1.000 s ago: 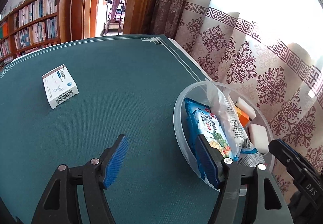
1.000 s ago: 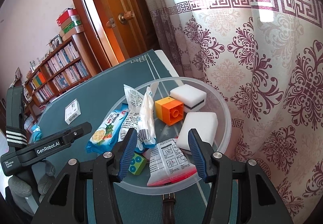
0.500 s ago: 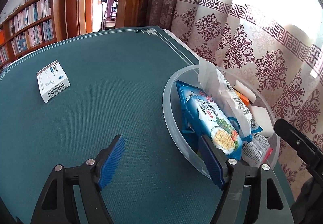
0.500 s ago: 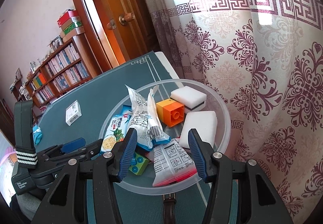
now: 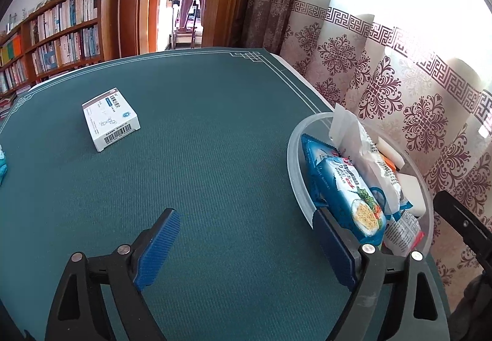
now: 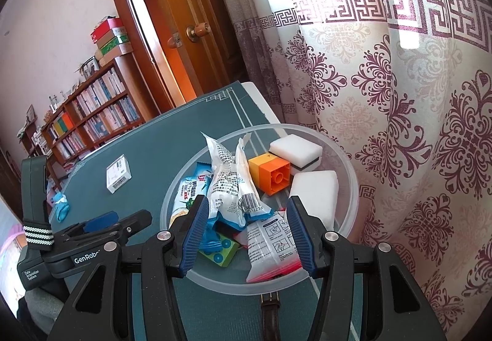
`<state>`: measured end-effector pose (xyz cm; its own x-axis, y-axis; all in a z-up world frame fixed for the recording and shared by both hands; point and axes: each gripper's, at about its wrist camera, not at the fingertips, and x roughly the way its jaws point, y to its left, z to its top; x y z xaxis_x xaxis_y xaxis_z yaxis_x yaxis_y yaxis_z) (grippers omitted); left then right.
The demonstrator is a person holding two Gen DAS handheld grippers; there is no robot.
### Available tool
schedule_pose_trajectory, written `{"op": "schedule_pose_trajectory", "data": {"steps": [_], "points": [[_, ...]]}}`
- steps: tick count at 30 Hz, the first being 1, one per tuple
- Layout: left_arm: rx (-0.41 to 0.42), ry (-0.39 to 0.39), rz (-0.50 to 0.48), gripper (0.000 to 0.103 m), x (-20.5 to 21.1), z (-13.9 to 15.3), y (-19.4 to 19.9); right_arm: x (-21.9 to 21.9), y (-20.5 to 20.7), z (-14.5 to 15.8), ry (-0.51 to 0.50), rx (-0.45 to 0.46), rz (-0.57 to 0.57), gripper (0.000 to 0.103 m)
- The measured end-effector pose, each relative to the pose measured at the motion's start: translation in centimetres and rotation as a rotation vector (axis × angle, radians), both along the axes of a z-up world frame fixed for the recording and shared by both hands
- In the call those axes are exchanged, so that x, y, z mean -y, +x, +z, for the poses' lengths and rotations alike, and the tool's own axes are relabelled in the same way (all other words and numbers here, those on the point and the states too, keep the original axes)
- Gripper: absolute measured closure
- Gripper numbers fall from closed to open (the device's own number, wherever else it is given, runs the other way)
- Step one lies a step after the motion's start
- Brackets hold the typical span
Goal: Organize objects
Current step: 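Lower the blue cracker pack into the bowl and open the left tool, then withdraw both open tools from the bowl toward the blue cloth and white box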
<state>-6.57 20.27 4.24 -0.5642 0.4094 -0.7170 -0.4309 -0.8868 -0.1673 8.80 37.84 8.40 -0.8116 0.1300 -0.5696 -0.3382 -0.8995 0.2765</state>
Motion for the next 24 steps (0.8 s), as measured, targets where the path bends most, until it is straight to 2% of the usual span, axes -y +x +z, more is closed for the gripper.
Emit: {"op": "schedule_pose_trajectory", "data": {"steps": [11,16,24], "points": [[0.002,-0.012,0.101,0.009,3.9,-0.4,-1.2,2.7,-0.4,0.6,0.031,-0.015,0.048,0.048],[-0.002,-0.022,0.15,0.008,5.9,-0.6,-1.7,4.6,-1.2,0.7,0.035,-0.019,0.097,0.041],[0.014,-0.021,0.239,0.006,9.5,-0.9,-2.8,8.7,-3.1,0.3,0.049,-0.006,0.202,0.041]]}}
